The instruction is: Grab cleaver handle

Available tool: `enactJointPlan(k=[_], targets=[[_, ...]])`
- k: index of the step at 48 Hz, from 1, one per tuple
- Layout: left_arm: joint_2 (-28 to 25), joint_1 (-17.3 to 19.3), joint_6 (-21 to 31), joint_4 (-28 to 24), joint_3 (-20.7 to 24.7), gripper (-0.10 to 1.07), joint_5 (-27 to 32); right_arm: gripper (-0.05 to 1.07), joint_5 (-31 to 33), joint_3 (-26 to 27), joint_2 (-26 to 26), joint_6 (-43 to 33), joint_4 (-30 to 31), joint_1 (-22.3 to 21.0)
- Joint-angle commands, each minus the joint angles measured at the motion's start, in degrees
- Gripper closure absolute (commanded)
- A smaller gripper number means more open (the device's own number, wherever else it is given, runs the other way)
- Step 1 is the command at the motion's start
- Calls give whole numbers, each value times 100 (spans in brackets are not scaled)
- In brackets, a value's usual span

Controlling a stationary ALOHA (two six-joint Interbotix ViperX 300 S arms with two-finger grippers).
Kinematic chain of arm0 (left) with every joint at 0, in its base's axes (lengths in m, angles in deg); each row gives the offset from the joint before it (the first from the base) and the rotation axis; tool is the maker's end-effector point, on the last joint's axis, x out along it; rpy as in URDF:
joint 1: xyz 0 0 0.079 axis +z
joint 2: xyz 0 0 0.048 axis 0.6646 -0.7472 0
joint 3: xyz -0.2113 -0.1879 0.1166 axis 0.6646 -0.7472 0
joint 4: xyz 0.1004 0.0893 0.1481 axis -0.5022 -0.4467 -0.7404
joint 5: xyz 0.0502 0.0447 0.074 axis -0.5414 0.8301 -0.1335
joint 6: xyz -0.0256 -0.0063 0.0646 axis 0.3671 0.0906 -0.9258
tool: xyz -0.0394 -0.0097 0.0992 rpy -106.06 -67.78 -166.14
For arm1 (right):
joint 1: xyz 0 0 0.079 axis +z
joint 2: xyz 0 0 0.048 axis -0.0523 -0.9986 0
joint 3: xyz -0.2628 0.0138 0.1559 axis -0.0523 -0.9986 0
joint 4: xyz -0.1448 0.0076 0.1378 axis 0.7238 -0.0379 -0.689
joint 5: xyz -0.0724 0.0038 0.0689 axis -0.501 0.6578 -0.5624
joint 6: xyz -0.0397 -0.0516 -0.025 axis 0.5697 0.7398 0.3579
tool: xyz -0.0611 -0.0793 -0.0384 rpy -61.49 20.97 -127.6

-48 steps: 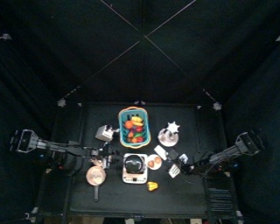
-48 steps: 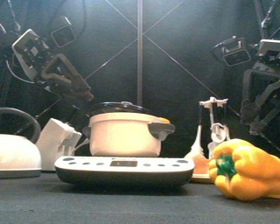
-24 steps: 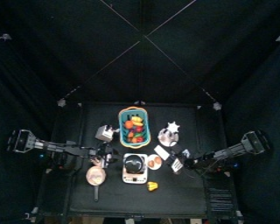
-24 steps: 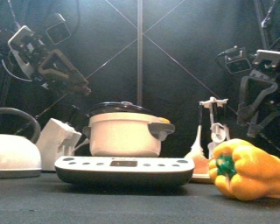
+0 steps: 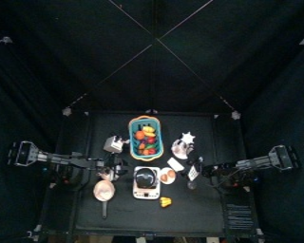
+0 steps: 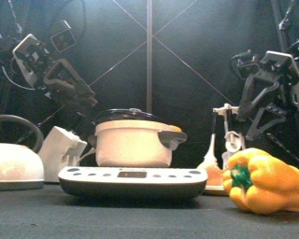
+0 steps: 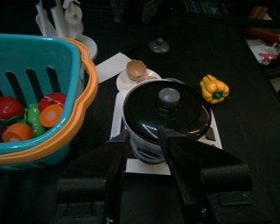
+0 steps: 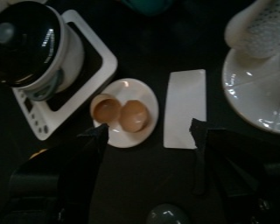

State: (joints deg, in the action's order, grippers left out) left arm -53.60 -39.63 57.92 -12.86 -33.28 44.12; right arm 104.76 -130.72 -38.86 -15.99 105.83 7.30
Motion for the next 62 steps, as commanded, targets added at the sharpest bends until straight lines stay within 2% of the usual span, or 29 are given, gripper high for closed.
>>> enactJointPlan(k=[1,11,18,25,34,48,54,62], targets=[[44,18,9,35,53,23,-62,-1,176,-35,9,9,-53,79],[53,114,-9,123,35,23,-62,-1,229,-176,-193,9,-281,185],[53,158,-9,185,-18,23,-62,-1,237,-229,-571,0,-510,264],[44,193,-18,211,-53,23,-70,-1,246,-114,-1072,26,-659,360],[53,220,-18,220,-70,23,-62,-1,562,62,-1573,18,-712,598],[53,237,0,220,-70,23,-62,0,782,220,-1898,9,-826,853],[53,237,0,220,-79,23,-62,10,773,202,-1898,9,-949,940],[53,237,0,220,-70,23,-62,30,773,202,-1898,0,-1055,1020]])
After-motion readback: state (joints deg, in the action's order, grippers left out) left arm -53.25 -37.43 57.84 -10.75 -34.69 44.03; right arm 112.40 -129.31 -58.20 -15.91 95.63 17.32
